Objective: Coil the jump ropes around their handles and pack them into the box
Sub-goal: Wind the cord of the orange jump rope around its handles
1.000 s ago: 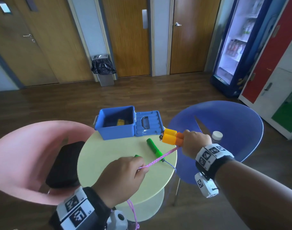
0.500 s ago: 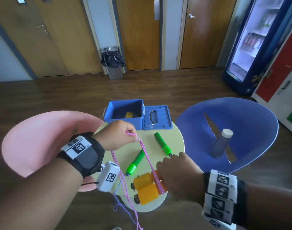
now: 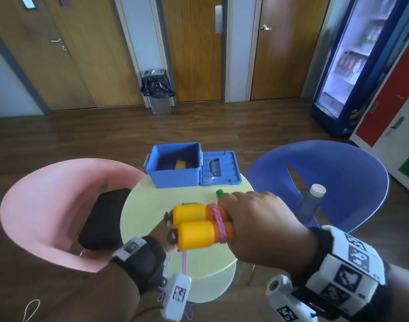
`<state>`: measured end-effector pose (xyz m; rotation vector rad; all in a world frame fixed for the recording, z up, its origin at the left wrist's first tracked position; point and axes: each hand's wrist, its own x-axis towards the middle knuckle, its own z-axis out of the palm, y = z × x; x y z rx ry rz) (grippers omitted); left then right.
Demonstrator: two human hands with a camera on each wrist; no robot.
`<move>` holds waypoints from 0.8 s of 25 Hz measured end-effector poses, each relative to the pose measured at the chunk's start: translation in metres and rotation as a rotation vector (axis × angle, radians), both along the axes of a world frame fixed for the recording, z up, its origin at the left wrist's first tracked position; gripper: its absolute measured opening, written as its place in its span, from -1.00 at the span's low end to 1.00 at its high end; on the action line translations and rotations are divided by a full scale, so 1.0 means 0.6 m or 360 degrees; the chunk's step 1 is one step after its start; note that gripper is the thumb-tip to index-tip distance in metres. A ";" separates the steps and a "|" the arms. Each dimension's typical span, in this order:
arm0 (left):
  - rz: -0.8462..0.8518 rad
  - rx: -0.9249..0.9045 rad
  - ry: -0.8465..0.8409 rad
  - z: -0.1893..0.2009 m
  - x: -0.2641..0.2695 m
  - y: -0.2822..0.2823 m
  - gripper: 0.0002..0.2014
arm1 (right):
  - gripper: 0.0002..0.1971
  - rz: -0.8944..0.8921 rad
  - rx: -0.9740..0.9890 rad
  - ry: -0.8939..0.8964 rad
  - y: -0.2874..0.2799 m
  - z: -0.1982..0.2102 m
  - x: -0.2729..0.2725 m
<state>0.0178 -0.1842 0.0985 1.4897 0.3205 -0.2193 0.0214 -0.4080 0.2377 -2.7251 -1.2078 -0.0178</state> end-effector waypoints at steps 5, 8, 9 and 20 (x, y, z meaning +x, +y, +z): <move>-0.0071 -0.0184 -0.0370 0.033 -0.022 -0.074 -0.72 | -0.75 -0.0280 0.0199 -0.0069 0.016 0.022 0.040; 0.0108 -0.0396 -0.0454 0.052 -0.006 -0.073 -0.72 | -0.78 -0.0341 0.0268 -0.0052 0.029 0.024 0.049; 0.0192 -0.0528 -0.0418 0.056 0.000 -0.072 -0.76 | -0.79 -0.0356 0.0285 -0.0056 0.031 0.025 0.051; 0.0233 0.0329 -0.0749 0.106 -0.001 -0.102 -0.64 | -0.73 -0.0485 0.0431 0.0038 0.029 0.050 0.070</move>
